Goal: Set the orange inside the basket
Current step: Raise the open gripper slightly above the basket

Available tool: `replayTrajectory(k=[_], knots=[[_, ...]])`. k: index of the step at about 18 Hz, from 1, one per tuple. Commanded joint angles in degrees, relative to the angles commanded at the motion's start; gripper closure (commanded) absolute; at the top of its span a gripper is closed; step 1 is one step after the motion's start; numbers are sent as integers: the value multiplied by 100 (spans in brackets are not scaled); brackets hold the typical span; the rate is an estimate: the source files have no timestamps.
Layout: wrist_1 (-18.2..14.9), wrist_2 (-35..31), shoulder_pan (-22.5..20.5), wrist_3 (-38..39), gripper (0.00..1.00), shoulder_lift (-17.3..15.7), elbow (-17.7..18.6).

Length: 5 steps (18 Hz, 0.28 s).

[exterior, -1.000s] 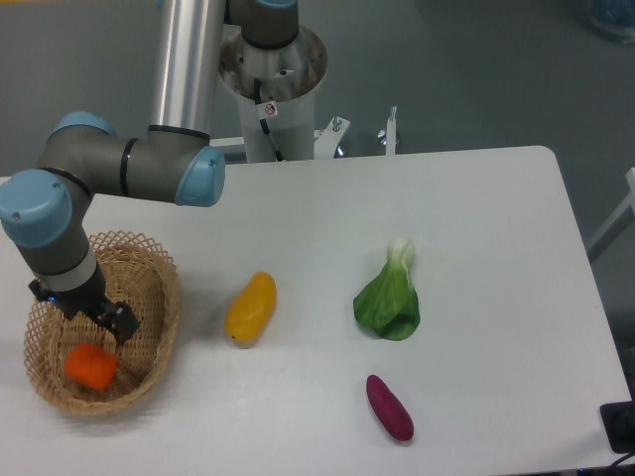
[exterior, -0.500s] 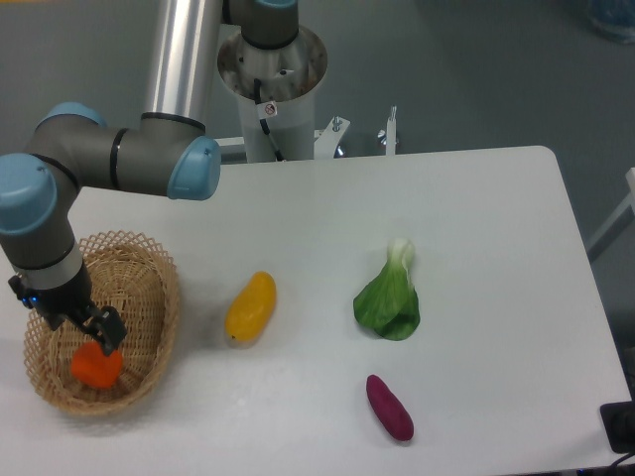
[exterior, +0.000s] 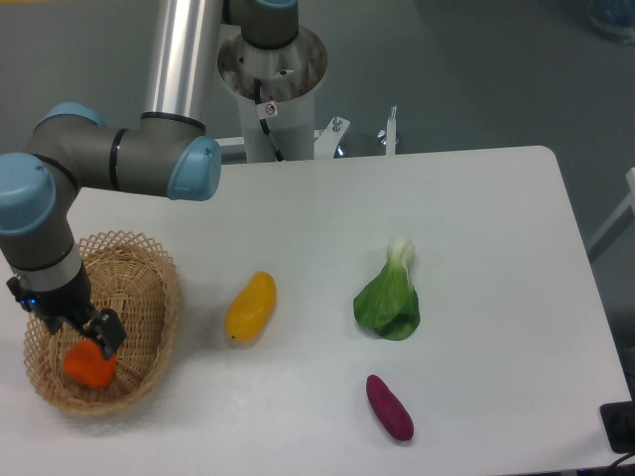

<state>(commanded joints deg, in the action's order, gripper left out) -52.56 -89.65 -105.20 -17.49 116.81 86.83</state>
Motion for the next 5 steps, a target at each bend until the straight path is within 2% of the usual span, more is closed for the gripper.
replayTrajectory(k=[5], knots=[[-9, 9, -35, 26, 0, -26, -9]])
